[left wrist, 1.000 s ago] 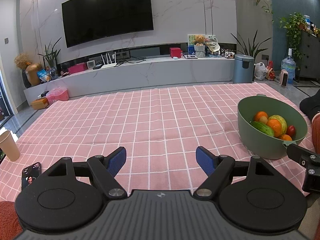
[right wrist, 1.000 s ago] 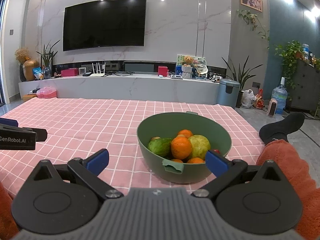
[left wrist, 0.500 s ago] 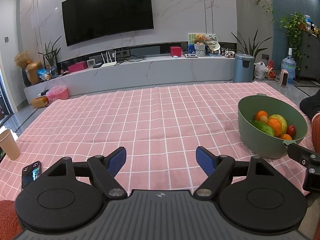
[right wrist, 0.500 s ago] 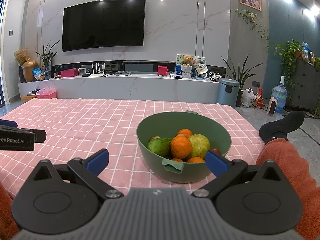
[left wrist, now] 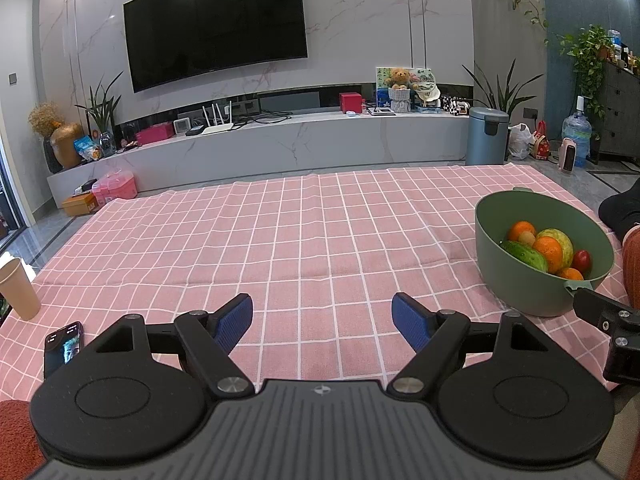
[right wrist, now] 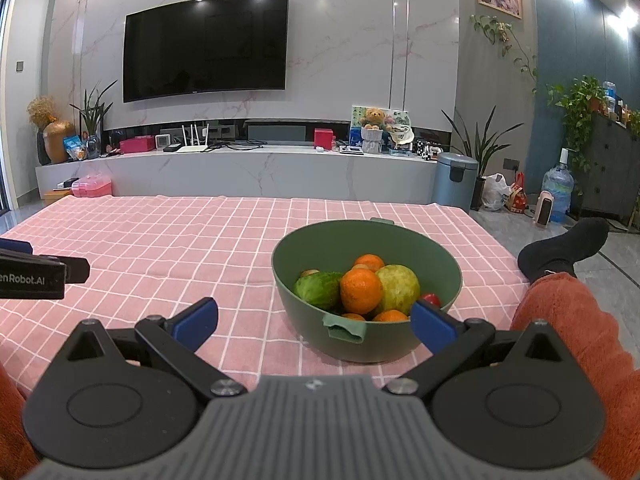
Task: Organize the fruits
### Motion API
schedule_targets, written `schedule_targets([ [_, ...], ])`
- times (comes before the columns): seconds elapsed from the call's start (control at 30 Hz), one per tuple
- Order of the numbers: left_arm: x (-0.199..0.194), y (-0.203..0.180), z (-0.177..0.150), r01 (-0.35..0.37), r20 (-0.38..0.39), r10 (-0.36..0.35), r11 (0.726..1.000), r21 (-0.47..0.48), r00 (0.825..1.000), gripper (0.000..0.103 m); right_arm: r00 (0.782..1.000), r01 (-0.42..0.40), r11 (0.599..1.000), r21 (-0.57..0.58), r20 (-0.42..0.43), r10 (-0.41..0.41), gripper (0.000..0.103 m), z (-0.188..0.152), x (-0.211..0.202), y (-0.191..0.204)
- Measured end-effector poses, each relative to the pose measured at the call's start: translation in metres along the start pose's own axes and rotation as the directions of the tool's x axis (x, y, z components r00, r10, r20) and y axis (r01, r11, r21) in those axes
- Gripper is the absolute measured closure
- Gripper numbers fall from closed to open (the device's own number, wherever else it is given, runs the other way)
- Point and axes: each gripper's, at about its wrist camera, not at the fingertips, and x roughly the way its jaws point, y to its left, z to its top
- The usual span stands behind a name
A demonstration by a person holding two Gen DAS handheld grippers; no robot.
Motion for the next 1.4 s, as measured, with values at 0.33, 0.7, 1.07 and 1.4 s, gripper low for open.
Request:
schedule_targets([
  [0.33,0.0001,0.0005,0.0004,-0.001,0.001,0.001,1.000,-0.002,1.000,0.010,1.000,0.000,1.000,0.000,0.000,0.000,0.005,0.0000,-0.0001,0.0005],
  [0.7,-0.0006,-0.0003,-0.0005,-0.002,-0.001,0.002,1.000,-0.004,1.000,0.010,1.000,0.000,1.000,-0.001,0.000,0.000,0.005,0.0002,-0.0003,0.0009],
  [1.07,-0.0008,-0.0005,-0.0006,-0.001,-0.002,0.001,1.000,-0.005,1.000,0.010,1.000,-0.006,1.000,0.002,-0.005,0.006,0.005,-0.0007,0.0021,-0.0013],
  [1.4,-0.0008,-0.0010,-0.0008,0.008,-0.010,-0.008,1.000,-0.005,1.000,0.010,1.000,-0.007,1.000,0.002,-0.007,0.007,0.005,-0.0011,0.0027,-0.0020],
])
